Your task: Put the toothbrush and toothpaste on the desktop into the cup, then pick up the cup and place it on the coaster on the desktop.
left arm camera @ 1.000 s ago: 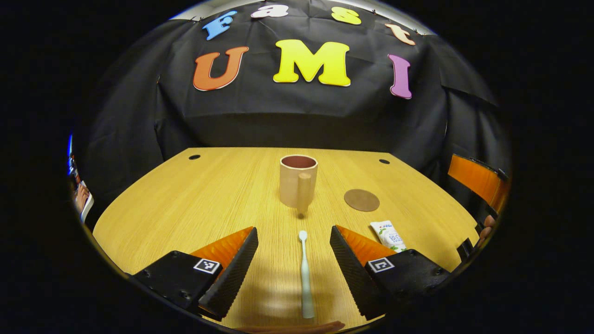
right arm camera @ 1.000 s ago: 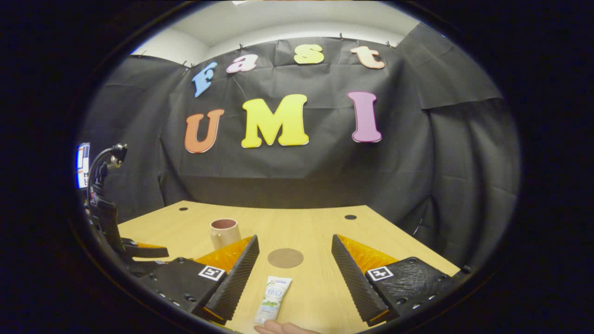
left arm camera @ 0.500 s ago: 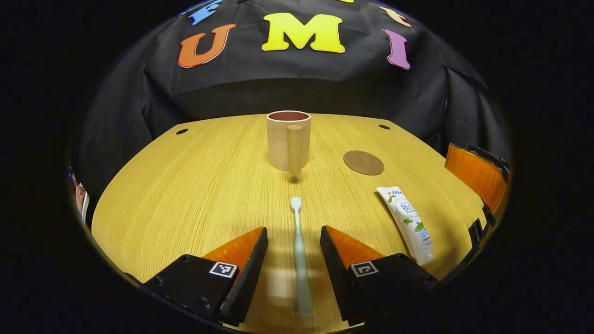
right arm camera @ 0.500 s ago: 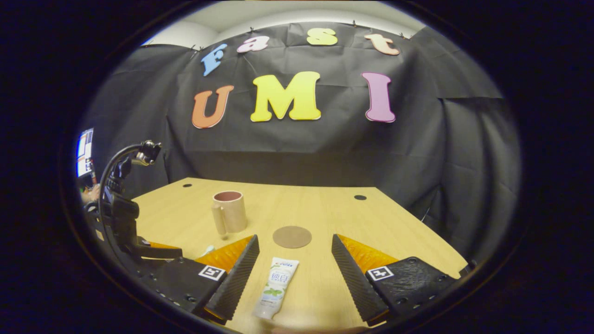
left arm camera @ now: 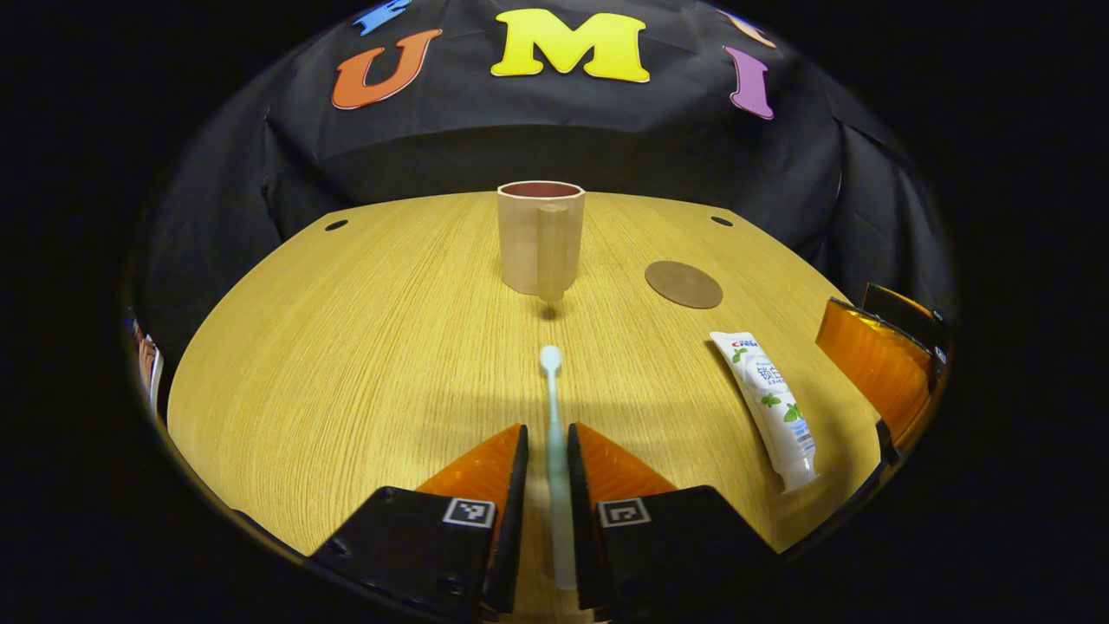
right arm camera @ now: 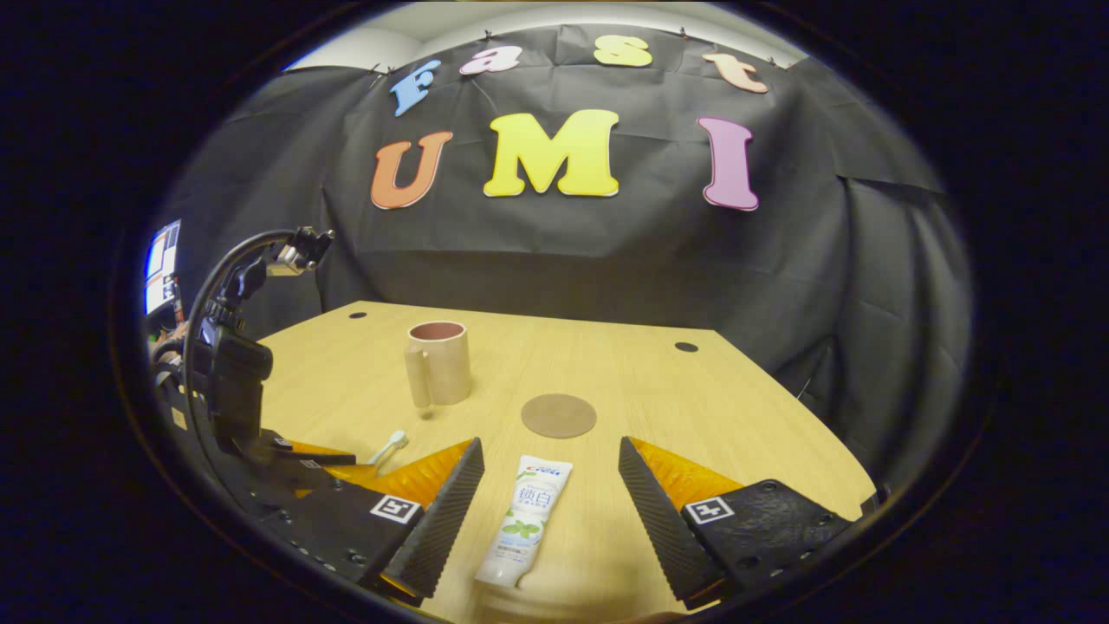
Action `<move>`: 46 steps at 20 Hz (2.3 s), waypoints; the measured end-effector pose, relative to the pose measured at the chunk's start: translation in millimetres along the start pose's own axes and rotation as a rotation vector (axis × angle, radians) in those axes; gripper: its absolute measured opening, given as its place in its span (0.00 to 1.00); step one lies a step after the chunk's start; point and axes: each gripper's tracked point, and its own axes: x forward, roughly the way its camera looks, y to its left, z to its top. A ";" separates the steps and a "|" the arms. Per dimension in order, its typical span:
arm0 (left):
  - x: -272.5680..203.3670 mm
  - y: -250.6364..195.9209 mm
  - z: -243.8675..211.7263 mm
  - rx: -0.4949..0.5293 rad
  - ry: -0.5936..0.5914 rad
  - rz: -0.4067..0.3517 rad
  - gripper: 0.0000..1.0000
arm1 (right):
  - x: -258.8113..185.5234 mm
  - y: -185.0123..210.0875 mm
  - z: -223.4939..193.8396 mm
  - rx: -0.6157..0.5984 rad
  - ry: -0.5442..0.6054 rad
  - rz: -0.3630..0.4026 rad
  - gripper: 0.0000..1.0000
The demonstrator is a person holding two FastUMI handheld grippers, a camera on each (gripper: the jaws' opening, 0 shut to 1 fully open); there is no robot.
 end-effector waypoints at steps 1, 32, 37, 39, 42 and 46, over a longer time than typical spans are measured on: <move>-2.7 -0.9 0.8 -0.002 -0.002 -0.011 0.20 | 0.5 0.6 -0.8 -0.006 0.003 0.001 0.97; -107.6 12.7 132.3 -0.018 -0.604 0.035 0.11 | 23.9 14.5 -67.4 0.161 0.268 0.067 0.24; -113.5 13.1 147.5 0.000 -0.638 0.051 0.12 | 3.4 6.9 -13.9 0.147 0.030 0.072 0.24; -113.7 10.8 152.6 -0.012 -0.640 0.039 0.12 | -7.6 4.8 8.4 0.112 -0.053 0.060 0.23; -112.2 8.9 166.1 -0.038 -0.638 0.013 0.12 | -22.3 7.0 24.0 0.079 -0.105 0.066 0.23; -100.4 13.9 200.9 -0.002 -0.648 0.028 0.12 | -32.3 8.2 29.8 0.081 -0.132 0.089 0.23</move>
